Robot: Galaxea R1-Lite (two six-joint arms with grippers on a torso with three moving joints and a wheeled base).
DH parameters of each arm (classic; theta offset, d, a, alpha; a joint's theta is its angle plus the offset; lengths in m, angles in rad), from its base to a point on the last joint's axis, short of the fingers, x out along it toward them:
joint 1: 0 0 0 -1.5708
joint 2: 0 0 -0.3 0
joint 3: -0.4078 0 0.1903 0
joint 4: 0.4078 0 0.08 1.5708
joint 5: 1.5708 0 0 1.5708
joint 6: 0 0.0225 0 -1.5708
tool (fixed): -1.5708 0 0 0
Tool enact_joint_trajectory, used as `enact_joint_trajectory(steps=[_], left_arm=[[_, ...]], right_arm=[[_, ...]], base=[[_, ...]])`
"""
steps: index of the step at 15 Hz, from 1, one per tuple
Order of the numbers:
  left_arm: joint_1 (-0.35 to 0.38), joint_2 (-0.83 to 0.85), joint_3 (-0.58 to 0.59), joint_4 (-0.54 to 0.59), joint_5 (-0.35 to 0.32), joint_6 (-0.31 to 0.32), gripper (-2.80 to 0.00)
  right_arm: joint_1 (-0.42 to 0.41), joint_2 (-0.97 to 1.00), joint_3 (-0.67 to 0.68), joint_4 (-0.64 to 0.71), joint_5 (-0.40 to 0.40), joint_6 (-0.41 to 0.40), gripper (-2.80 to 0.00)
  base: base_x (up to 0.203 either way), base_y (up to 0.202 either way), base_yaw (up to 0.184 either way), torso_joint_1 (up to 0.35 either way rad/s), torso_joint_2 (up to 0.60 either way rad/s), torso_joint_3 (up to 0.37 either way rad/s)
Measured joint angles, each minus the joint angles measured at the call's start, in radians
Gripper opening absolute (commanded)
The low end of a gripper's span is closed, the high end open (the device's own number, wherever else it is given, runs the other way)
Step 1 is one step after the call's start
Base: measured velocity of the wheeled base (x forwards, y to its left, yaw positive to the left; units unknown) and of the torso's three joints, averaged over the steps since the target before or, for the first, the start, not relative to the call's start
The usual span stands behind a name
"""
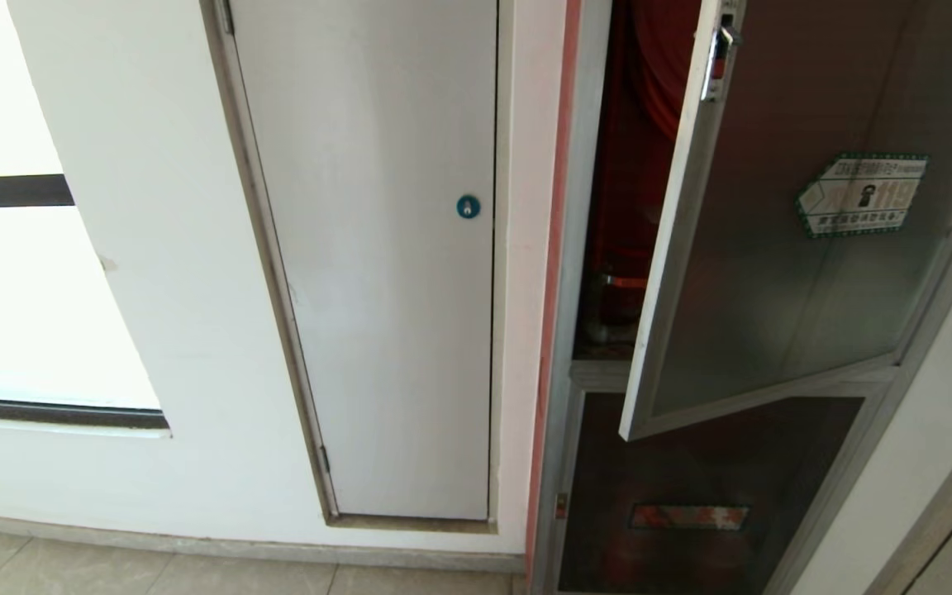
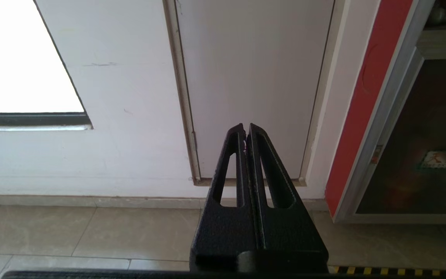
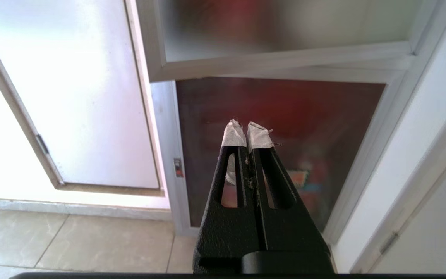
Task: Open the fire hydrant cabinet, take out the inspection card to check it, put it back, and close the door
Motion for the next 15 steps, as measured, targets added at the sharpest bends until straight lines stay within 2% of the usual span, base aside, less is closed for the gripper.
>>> enact_joint_trajectory(steps=[2,15], left_arm=[[0.0,0.0,0.0,0.0,0.0,-0.003,-2.8],[0.0,0.0,0.0,0.0,0.0,-0.003,-2.8]], right_arm=[[0.0,0.0,0.0,0.0,0.0,0.0,-2.8],[0.0,0.0,0.0,0.0,0.0,0.0,-2.8]], base=[[-0.114,0.0,0.001,-0.001,0.0,0.004],[0.0,0.0,0.0,0.0,0.0,0.0]])
